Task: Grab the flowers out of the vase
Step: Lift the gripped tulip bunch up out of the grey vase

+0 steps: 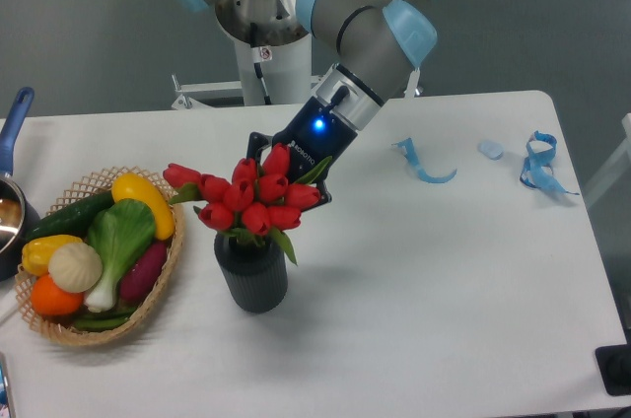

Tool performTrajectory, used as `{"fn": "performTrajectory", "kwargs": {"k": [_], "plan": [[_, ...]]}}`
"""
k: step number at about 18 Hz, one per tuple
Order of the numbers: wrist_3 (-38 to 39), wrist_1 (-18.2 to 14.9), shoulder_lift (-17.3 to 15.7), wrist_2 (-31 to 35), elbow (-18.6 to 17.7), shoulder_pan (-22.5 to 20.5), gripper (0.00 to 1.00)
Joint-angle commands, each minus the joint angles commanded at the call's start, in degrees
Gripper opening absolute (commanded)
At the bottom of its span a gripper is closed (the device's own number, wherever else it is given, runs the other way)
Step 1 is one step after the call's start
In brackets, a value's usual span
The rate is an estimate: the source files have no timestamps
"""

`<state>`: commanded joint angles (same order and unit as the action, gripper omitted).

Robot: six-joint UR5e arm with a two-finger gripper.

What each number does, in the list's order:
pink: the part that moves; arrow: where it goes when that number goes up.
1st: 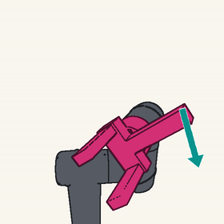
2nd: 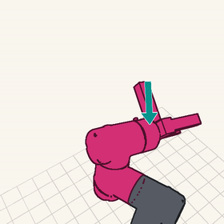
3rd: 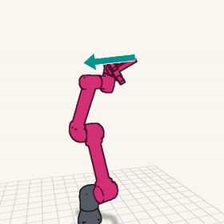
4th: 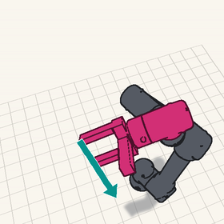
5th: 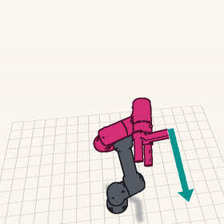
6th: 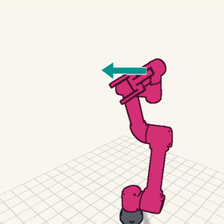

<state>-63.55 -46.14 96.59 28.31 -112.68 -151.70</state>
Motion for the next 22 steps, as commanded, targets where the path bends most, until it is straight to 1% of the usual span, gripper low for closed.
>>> {"fn": "performTrajectory", "kwargs": {"k": [3, 6, 12, 18, 22], "plan": [[0.18, 0.00, -0.70, -1.67, 0.00, -0.44, 0.18], [2.54, 0.00, -1.14, -3.16, 0.61, -1.06, 0.18], [6.15, 0.09, -1.67, -3.26, 2.55, -1.32, 0.18], [8.17, 0.00, -3.86, -3.17, 2.55, -2.64, 0.18], [10.28, 0.00, -4.74, -3.17, 2.81, -3.43, 0.18]]}}
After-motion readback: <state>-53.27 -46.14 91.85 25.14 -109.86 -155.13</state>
